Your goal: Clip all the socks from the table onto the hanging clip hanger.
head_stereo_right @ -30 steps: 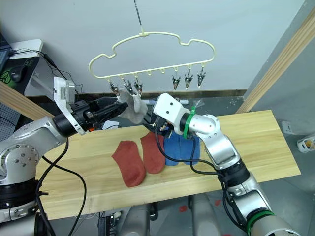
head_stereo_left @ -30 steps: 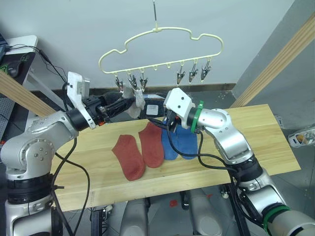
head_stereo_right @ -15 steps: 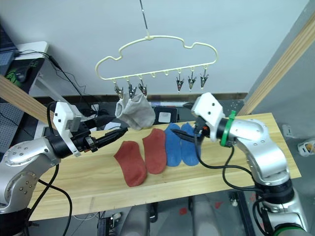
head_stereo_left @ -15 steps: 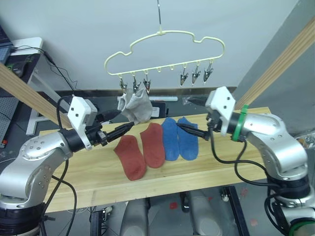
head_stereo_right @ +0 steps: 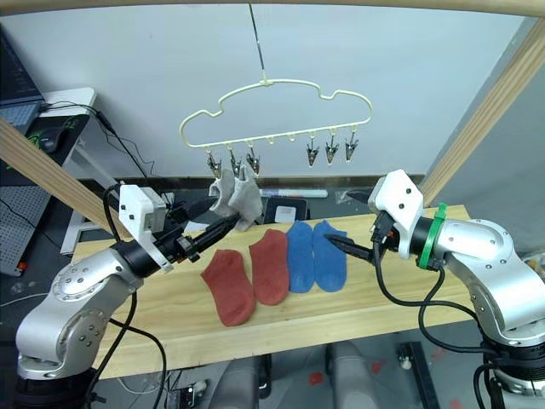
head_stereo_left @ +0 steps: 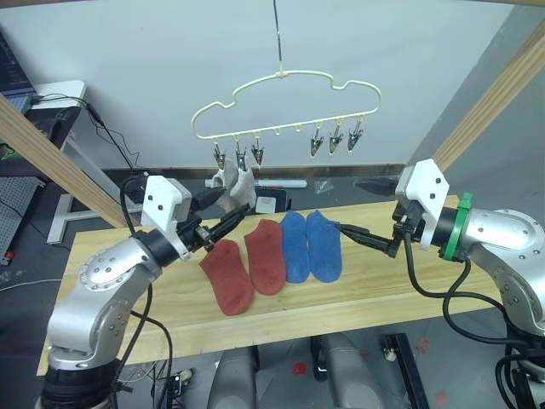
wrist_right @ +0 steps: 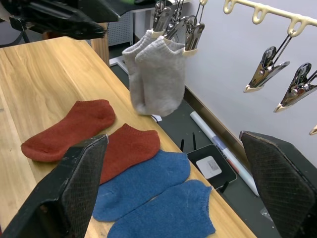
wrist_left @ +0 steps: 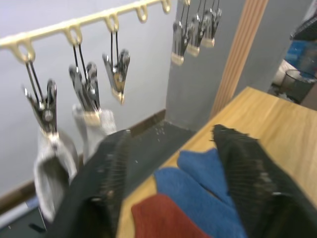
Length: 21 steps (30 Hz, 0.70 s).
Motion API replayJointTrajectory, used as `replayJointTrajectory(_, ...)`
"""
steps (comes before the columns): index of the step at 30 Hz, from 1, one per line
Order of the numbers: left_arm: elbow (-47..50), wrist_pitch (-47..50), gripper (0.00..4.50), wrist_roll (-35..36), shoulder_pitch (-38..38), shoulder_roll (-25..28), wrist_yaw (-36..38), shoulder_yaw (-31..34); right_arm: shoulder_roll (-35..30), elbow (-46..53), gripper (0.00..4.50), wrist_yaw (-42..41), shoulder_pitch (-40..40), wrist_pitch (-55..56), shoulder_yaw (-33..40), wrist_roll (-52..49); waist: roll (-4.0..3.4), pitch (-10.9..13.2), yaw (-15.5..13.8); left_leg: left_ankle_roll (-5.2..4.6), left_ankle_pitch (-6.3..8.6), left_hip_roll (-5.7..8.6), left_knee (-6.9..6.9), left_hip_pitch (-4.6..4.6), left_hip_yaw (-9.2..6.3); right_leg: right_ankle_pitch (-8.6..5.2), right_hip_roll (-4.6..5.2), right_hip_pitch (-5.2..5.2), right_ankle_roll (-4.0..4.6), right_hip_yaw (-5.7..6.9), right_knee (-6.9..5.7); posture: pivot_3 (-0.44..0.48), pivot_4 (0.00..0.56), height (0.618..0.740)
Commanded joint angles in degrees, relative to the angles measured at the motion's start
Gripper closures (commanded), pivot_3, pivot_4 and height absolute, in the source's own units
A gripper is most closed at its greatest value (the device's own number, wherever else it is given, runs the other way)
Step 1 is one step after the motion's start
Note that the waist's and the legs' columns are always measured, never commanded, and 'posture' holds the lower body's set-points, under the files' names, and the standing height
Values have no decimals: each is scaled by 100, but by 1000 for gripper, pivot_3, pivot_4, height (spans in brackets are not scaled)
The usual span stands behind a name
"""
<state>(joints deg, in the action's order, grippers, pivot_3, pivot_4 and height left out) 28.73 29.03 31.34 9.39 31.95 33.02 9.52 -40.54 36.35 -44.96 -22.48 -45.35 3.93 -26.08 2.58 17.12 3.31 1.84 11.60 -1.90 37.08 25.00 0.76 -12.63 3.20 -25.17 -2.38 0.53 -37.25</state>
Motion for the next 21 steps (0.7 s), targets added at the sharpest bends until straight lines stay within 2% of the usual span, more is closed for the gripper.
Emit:
replayJointTrajectory(1,-81,-351,2885,-225,60,-134,-13,-160,-118,317,0,105,27,-25,186,-163,0,-4,3,0,0,0,0,-1,1,0,0,1,0,-2,0,-175,233,740)
replayJointTrajectory(13,-1131,-1172,2885,-1263,767,-1294,-741,-927,-176,522,0,473,-5,-206,264,-535,2,-11,15,-2,0,1,14,-2,-4,5,-1,10,3,0,-5,-207,245,740)
replayJointTrajectory(21,-1722,-1458,2885,-1712,1288,-1782,-1142,-1054,-195,639,0,674,56,-275,285,-680,2,-12,77,-4,1,1,36,-1,-6,6,-1,12,4,0,-21,-240,254,740)
